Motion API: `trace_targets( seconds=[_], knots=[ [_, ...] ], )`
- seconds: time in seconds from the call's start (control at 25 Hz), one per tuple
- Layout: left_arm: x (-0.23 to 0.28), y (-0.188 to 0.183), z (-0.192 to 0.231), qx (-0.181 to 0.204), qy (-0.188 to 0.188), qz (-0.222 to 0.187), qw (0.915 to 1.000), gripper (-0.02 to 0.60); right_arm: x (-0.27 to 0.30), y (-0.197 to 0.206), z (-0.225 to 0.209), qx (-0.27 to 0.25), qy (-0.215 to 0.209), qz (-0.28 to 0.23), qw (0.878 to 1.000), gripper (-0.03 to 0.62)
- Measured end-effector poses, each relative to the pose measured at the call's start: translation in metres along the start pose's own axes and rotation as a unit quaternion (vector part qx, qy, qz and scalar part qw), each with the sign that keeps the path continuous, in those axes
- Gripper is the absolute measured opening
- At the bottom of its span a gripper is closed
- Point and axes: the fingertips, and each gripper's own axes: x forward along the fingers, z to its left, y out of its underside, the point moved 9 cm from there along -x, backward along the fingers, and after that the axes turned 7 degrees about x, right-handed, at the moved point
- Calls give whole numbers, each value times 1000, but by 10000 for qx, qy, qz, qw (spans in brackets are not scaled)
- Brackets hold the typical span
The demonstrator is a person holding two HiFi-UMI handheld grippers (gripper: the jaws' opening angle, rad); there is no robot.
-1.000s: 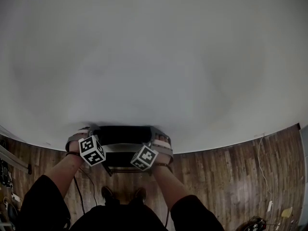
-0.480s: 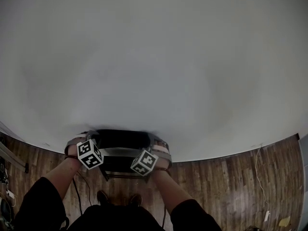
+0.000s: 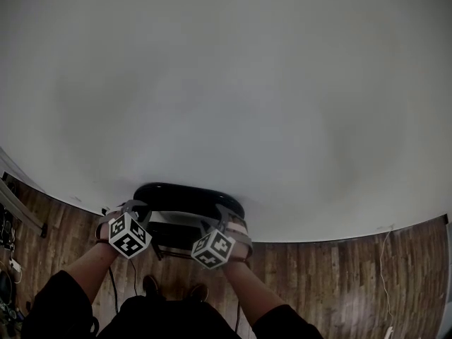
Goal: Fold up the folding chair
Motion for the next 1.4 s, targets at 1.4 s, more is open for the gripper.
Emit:
trace_targets(
  seconds=[1.4],
  knots=[
    [-136, 77, -94, -1326, 1022, -2385, 9566, 3, -142, -56, 169, 1725, -454, -62, 9839, 168]
  ],
)
